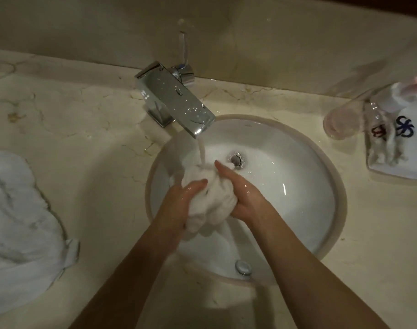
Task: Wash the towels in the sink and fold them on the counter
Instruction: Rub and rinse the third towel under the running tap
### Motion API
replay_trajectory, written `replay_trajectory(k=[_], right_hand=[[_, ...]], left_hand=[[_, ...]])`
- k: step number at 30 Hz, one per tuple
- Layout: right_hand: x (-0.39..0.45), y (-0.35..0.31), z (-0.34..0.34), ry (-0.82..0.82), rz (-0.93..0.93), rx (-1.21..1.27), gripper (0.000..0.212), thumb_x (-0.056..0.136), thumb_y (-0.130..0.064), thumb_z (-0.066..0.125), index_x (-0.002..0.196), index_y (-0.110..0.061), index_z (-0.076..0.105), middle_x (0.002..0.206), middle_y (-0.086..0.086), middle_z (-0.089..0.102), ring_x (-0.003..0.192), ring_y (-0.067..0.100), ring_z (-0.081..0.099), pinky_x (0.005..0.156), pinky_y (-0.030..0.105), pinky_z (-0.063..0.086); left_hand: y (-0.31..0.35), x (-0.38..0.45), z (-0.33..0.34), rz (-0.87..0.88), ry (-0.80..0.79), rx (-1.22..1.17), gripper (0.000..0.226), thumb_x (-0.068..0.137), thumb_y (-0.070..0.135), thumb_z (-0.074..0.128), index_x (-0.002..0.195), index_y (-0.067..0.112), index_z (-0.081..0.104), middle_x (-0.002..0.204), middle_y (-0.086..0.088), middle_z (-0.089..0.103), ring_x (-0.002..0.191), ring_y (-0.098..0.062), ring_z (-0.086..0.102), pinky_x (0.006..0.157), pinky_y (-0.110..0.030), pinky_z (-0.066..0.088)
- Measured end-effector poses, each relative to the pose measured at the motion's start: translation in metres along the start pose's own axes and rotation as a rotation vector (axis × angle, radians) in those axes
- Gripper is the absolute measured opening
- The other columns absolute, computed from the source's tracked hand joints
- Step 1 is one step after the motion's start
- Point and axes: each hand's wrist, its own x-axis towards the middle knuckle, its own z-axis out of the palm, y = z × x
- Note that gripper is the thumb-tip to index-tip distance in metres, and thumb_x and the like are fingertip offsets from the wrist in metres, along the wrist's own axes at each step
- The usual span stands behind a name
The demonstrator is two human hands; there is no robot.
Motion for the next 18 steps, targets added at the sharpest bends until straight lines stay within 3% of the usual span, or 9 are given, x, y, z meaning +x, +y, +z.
replay_trajectory(k=[4,6,8,10,11,13,15,16,18], right_hand=[[-0.006,0.019,-0.020,0.096,-0.041,-0.190,0.036,0.095,-0.019,0.059,0.121,0.004,0.065,0.125,0.028,0.063,0.108,0.032,0.062,0.105,0.042,0.046],[-0.021,0.024,-0.024,0.091,-0.067,-0.064,0.035,0.092,-0.023,0.052,0.109,0.000,0.072,0.110,0.023,0.068,0.100,0.033,0.064,0.099,0.043,0.047],[-0.032,0.023,-0.025,0.024,-0.152,0.102,0.042,0.088,-0.025,0.044,0.107,0.000,0.073,0.104,0.020,0.070,0.096,0.032,0.065,0.097,0.041,0.045],[-0.037,0.018,-0.022,-0.004,-0.250,0.165,0.043,0.089,-0.025,0.042,0.104,-0.002,0.074,0.102,0.018,0.071,0.095,0.030,0.066,0.099,0.042,0.044],[-0.033,0.016,-0.021,0.053,-0.339,0.070,0.039,0.089,-0.026,0.043,0.093,-0.008,0.077,0.094,0.013,0.073,0.089,0.026,0.066,0.094,0.041,0.046],[-0.013,0.020,-0.024,0.352,-0.602,-0.454,0.033,0.085,-0.038,0.047,0.077,-0.019,0.072,0.081,0.002,0.067,0.080,0.019,0.060,0.081,0.040,0.049],[0.018,0.038,-0.038,0.570,-0.801,-1.086,0.044,0.084,-0.048,0.046,0.092,-0.011,0.069,0.101,0.008,0.063,0.098,0.026,0.056,0.089,0.043,0.048],[0.039,0.051,-0.051,0.539,-0.839,-1.289,0.050,0.090,-0.047,0.045,0.105,-0.005,0.067,0.118,0.014,0.061,0.112,0.031,0.053,0.097,0.044,0.046],[0.073,0.076,-0.070,0.481,-0.894,-1.445,0.053,0.101,-0.041,0.038,0.126,0.000,0.059,0.143,0.018,0.051,0.133,0.036,0.045,0.109,0.044,0.039]], left_hand=[[-0.017,-0.016,-0.008,0.075,0.024,0.193,0.030,0.088,0.041,0.072,0.103,0.015,0.075,0.095,-0.003,0.077,0.093,-0.019,0.074,0.083,-0.032,0.055],[-0.017,-0.016,-0.006,0.080,0.149,0.254,0.025,0.087,0.038,0.071,0.098,0.017,0.076,0.087,0.002,0.077,0.087,-0.016,0.074,0.079,-0.033,0.058],[-0.008,-0.015,-0.003,0.097,0.232,0.167,0.022,0.086,0.037,0.073,0.096,0.018,0.076,0.087,0.002,0.077,0.084,-0.015,0.074,0.079,-0.036,0.058],[0.001,-0.010,-0.001,0.217,0.298,0.161,0.026,0.084,0.042,0.073,0.086,0.016,0.075,0.079,0.000,0.076,0.077,-0.014,0.073,0.074,-0.031,0.056],[0.003,-0.003,0.001,0.294,0.335,0.264,0.033,0.087,0.046,0.069,0.080,0.014,0.073,0.074,0.000,0.074,0.073,-0.014,0.072,0.071,-0.029,0.054],[-0.008,0.019,0.001,0.451,0.453,0.784,0.044,0.095,0.048,0.052,0.076,0.013,0.070,0.069,-0.001,0.069,0.068,-0.020,0.067,0.070,-0.030,0.050],[-0.034,0.047,0.002,0.545,0.476,1.243,0.041,0.094,0.042,0.042,0.085,0.011,0.068,0.084,-0.012,0.069,0.080,-0.031,0.066,0.077,-0.038,0.050],[-0.051,0.061,0.001,0.544,0.474,1.345,0.038,0.091,0.038,0.042,0.096,0.010,0.067,0.100,-0.017,0.068,0.092,-0.036,0.065,0.083,-0.042,0.050],[-0.077,0.083,-0.001,0.510,0.449,1.433,0.042,0.092,0.034,0.049,0.122,0.006,0.058,0.133,-0.022,0.057,0.118,-0.039,0.058,0.093,-0.045,0.049]])
